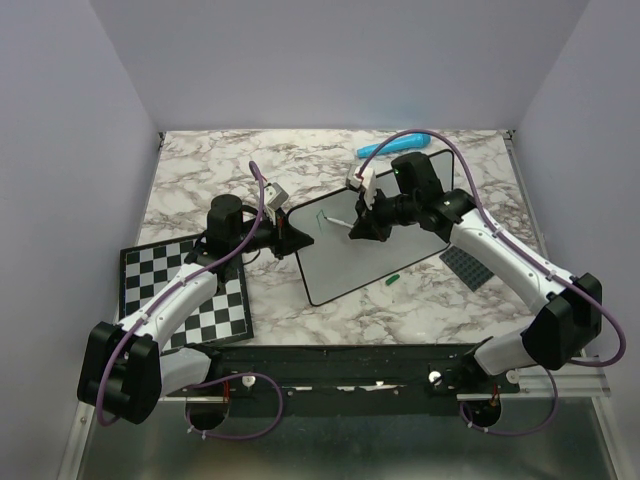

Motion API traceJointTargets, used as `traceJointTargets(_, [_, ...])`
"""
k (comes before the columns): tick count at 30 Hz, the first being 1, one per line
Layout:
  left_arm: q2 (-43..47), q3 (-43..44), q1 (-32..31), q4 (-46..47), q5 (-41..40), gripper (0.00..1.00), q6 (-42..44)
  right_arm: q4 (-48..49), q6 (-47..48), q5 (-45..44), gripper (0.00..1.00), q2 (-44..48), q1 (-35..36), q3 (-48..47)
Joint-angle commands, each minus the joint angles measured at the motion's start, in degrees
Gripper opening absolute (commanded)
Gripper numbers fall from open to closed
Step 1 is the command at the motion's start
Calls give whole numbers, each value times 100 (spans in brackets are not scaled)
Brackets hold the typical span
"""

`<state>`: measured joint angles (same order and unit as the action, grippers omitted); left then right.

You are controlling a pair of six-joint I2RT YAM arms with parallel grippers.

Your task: Write a sentence on the whiteboard

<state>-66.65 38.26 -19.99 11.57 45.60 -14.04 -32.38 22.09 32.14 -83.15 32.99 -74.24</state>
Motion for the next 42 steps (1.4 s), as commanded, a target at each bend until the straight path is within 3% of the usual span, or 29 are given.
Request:
traceJointTargets(1, [-137,-100,-31,-964,-693,0,666,83,15,-270,0,124,-56,234])
traceJointTargets(20, [-146,-99,-31,-964,-667,0,666,-128,6,73,0,-333,155,-170])
traceJointTargets(42, [-155,-99,-23,-973,-641,0,684,-189,164,133,0,273,-170,577])
